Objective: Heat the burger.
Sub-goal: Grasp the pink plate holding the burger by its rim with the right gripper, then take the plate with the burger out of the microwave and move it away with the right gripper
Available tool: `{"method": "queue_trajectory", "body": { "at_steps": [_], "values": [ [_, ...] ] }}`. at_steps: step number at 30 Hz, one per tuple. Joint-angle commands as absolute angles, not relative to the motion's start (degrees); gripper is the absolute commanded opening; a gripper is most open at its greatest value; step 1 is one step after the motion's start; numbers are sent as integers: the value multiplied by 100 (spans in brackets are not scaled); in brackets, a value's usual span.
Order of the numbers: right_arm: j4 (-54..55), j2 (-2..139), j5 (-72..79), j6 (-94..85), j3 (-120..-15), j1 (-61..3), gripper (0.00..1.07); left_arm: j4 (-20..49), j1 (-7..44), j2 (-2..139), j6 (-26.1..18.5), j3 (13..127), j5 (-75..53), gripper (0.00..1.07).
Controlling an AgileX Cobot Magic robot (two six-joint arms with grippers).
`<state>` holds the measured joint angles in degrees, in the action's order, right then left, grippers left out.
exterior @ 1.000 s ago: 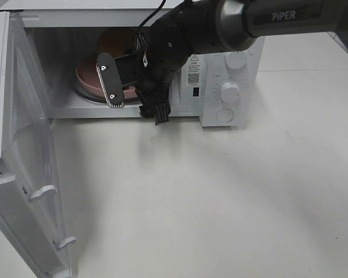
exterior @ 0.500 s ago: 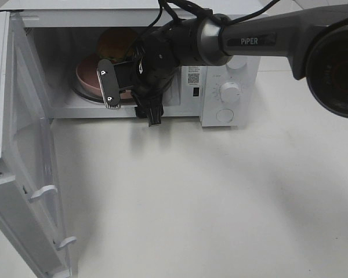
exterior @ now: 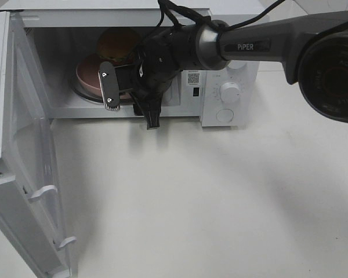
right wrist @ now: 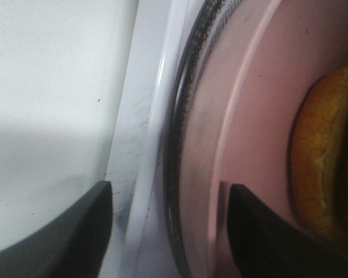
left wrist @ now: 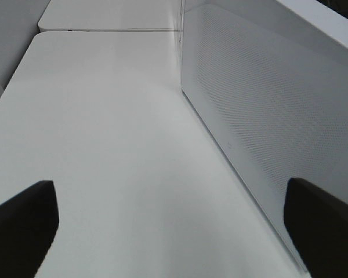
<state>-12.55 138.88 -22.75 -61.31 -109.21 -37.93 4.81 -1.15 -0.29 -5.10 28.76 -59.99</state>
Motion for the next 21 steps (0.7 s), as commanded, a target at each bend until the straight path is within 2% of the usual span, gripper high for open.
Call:
{"method": "queue_trajectory", "body": {
  "at_steps": [1, 3, 4, 6, 21],
  "values": [
    [-1209, 13940, -2235, -6073, -10961, -3787, 44, 539, -138, -143, -498, 2859, -5930, 103],
    [-1186, 13883, -2326, -6073, -10961, -3799, 15, 539, -138, -143, -498, 2859, -5930, 103],
    [-1186, 13883, -2326, -6073, -10961, -3799, 15, 539, -138, -143, -498, 2859, -5930, 103],
    [-1192, 13780, -2395, -6091, -10961, -3856, 0, 539, -138, -143, -498, 2859, -5930, 103],
    [-1364, 13539, -2882, -6251, -10938, -4028, 0, 539, -138, -143, -498, 2859, -5930, 103]
  ]
}}
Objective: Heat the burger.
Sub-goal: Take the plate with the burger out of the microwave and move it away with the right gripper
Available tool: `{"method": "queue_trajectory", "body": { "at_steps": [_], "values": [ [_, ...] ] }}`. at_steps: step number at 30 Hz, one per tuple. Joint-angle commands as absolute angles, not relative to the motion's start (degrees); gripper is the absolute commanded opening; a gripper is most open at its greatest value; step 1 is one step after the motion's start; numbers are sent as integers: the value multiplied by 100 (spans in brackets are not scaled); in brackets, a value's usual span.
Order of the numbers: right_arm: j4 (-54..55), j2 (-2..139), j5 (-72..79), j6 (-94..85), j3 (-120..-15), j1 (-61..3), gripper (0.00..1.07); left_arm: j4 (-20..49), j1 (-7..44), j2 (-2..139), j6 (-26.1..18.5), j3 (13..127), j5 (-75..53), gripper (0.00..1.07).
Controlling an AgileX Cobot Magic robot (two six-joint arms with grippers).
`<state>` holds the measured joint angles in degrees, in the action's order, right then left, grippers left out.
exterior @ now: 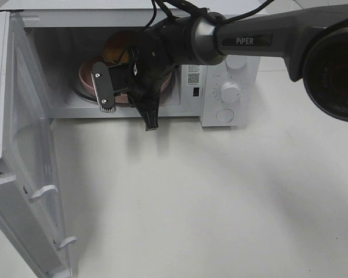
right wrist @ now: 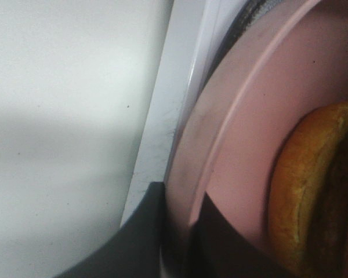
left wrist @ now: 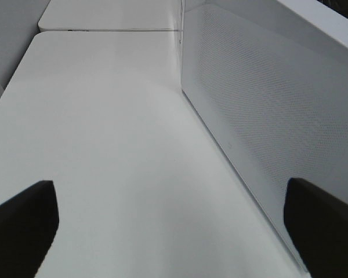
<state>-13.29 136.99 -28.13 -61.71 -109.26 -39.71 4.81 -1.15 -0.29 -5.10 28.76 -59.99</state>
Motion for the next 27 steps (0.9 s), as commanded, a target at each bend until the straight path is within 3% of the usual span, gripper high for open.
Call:
{"method": "queue_trajectory", "body": {
  "at_steps": [1, 27],
  "values": [
    [-1364, 13516, -2888, -6280, -10926, -4062, 0, 539, -138, -143, -498, 2859, -5930, 103],
    [-1679, 12066, -1238, -6847, -8554, -4068, 0, 539, -138, -143, -498, 2859, -5930, 103]
  ]
}}
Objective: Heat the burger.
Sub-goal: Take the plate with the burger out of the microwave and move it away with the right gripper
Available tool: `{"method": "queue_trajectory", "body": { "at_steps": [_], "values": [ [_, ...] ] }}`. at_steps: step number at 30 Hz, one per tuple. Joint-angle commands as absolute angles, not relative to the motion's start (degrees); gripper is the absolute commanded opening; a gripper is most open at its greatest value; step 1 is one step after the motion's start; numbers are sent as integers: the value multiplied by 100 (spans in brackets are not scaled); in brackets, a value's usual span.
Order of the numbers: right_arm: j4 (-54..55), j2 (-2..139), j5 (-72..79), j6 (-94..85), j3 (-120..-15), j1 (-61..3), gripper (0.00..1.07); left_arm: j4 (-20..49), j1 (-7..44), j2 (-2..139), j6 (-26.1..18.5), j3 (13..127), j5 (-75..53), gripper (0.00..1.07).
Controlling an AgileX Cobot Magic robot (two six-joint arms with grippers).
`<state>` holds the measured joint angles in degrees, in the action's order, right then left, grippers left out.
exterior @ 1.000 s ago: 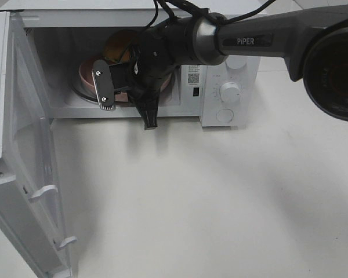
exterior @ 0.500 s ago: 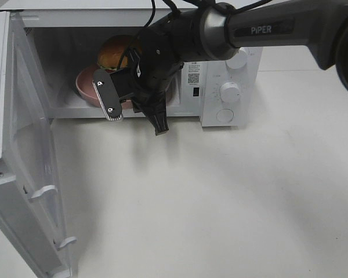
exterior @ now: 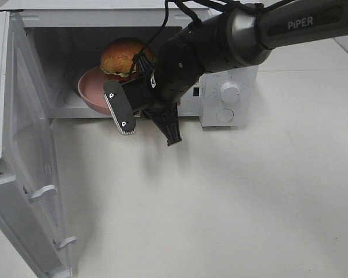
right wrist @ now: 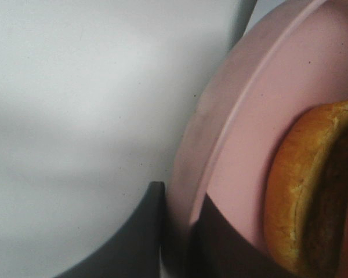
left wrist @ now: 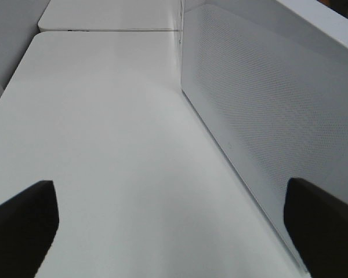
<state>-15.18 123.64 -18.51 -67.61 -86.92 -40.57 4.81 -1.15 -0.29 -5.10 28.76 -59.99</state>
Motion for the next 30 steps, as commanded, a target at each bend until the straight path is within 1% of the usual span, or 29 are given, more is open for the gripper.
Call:
{"method": "queue_trajectory", "body": {
  "at_steps": [1, 8, 12, 19, 20, 21, 26, 30],
  "values": [
    [-1679, 11963, -1175, -6847, -8382, -4068, 0, 539, -138, -143, -498, 2859, -5930, 103],
    [-1679, 11545, -974, -6921, -7809, -4068, 0, 539, -138, -143, -498, 2859, -5930, 103],
    [-1679, 11178, -647, -6927, -7191, -4068, 0, 539, -138, -143, -498, 2859, -5930, 103],
    [-1679, 10743, -435, -6927, -6537, -4068, 0, 539, -138, -143, -498, 2859, -5930, 103],
    [-1679, 10560, -332, -6950, -6285, -4068, 0, 539, -138, -143, -498, 2859, -5930, 103],
    [-1679, 10560, -332, -6950, -6285, -4068, 0, 539, -138, -143, -498, 2859, -5930, 103],
    [-1679, 10004, -206, -6956, -5604, -4068, 0, 539, -138, -143, -498, 2859, -5930, 103],
    [-1679, 9700, -183, -6956, -5288, -4068, 0, 539, -138, -143, -498, 2859, -5930, 103]
  ]
}}
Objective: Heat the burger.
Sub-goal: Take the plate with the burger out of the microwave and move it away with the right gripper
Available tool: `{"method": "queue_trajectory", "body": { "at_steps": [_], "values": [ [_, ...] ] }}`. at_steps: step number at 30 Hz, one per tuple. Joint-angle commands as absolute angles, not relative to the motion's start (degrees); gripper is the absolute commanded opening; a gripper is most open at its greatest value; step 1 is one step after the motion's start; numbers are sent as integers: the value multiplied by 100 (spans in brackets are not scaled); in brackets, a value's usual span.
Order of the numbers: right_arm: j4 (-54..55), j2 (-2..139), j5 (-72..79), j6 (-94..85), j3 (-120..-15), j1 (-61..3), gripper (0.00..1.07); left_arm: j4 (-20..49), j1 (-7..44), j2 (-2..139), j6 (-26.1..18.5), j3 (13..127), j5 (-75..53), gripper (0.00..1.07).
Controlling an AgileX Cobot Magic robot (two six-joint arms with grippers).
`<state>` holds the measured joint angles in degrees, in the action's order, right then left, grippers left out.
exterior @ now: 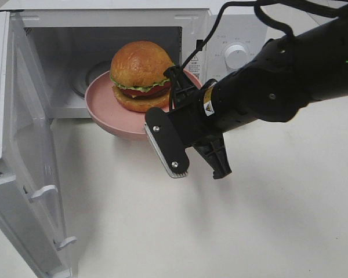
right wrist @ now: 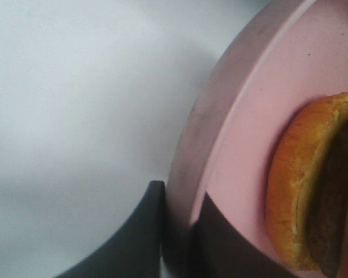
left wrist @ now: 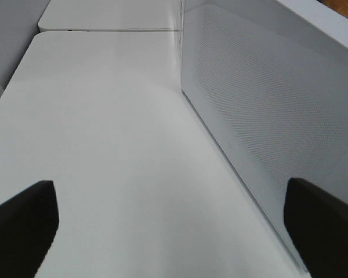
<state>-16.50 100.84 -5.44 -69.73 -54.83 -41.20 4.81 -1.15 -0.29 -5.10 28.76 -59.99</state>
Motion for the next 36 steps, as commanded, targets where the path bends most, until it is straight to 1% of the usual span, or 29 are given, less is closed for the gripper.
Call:
{"method": "queue_trajectory", "body": {
  "at_steps": [1, 2, 5, 7, 10, 12, 15, 24, 26, 36],
  "values": [
    [-1679, 9482, -183, -6956, -5099, -4068, 0, 539, -138, -143, -498, 2859, -5930, 103],
    [-1679, 9270, -183, -6956, -4893, -4068, 0, 539, -138, -143, -498, 2859, -5930, 103],
    [-1679, 9150, -183, -6956, -4790, -4068, 0, 539, -138, -143, -498, 2859, -5930, 103],
    [-1679, 8697, -183, -6950, -4440, -4068, 0, 539, -138, -143, -498, 2859, -5930, 103],
    [-1679, 8577, -189, -6950, -4349, -4068, 0, 539, -138, -143, -498, 2859, -5930, 103],
    [-1667, 8136, -338, -6950, -4022, -4068, 0, 539, -138, -143, -498, 2859, -5930, 103],
    [-1667, 7821, -498, -6910, -3804, -4068, 0, 539, -138, -143, -498, 2859, -5930, 103],
    [-1667, 7093, -756, -6812, -3317, -4068, 0, 539, -138, -143, -498, 2859, -5930, 103],
    [-1679, 6686, -963, -6686, -3094, -4068, 0, 539, -138, -143, -498, 2859, -5930, 103],
    [-1742, 5810, -1639, -6228, -2681, -4068, 0, 539, -138, -143, -498, 2859, -5930, 103]
  ]
}}
